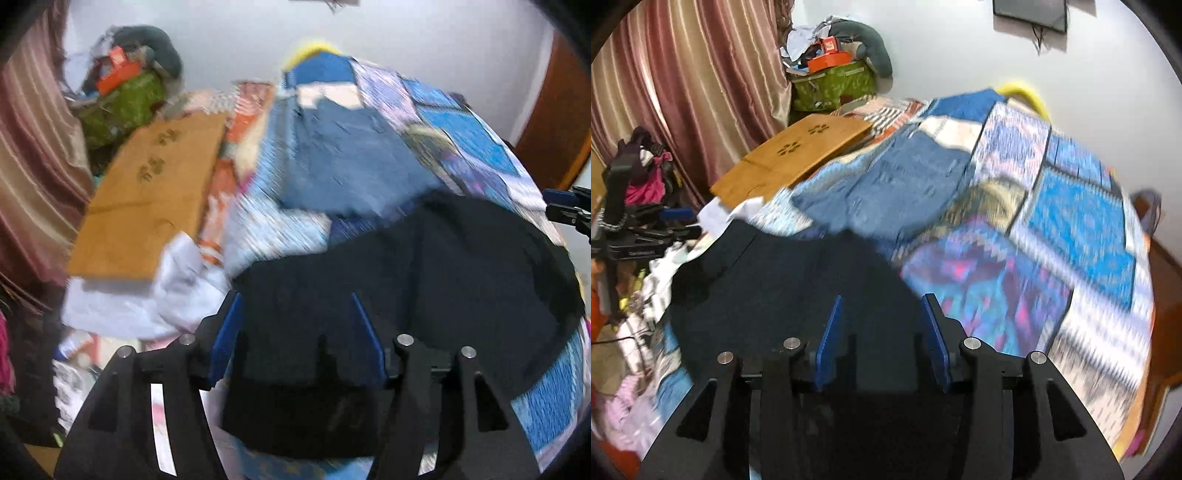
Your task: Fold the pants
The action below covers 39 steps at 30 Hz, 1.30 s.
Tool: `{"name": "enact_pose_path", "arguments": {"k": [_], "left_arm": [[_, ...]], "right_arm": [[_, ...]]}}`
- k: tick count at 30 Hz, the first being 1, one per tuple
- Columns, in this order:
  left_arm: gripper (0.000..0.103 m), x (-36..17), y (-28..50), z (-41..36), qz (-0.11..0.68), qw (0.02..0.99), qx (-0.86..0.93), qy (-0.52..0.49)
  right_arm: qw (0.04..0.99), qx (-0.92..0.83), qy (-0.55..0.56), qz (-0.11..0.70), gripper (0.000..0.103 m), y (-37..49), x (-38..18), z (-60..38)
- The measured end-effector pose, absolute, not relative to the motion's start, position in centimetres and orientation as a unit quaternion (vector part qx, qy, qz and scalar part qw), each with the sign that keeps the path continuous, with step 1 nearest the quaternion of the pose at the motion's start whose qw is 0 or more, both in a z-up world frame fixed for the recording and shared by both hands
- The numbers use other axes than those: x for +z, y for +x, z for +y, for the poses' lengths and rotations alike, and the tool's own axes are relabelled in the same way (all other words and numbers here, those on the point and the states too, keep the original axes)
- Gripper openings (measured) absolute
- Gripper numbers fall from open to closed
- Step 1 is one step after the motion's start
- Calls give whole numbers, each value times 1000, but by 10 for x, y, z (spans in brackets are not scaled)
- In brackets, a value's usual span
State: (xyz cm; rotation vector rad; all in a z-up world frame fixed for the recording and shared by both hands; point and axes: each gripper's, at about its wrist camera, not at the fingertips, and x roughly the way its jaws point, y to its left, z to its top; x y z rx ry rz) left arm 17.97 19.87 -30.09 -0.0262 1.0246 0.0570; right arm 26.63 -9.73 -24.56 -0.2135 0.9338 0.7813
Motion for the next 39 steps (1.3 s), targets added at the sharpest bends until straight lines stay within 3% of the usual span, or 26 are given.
{"name": "enact_pose_path", "arguments": {"k": [7, 18, 22, 27, 39], "left_arm": [[62, -362, 143, 171, 561, 827, 28, -32], [67, -322, 130, 150, 545, 836, 62, 31], [71, -284, 142, 127, 508, 860, 44, 20], [79, -259, 165, 86, 479, 878, 2, 2], [79, -322, 208, 17, 536, 843, -43, 34]], "right_arm": [[792, 355, -80, 491, 40, 196, -300, -133], [835, 290, 0, 467, 41, 145, -287, -223], [873, 236, 8, 427, 48, 149, -266, -270], [900, 152, 35, 407, 48, 174, -264, -334], [884, 80, 73, 455, 48, 247, -337, -391]]}}
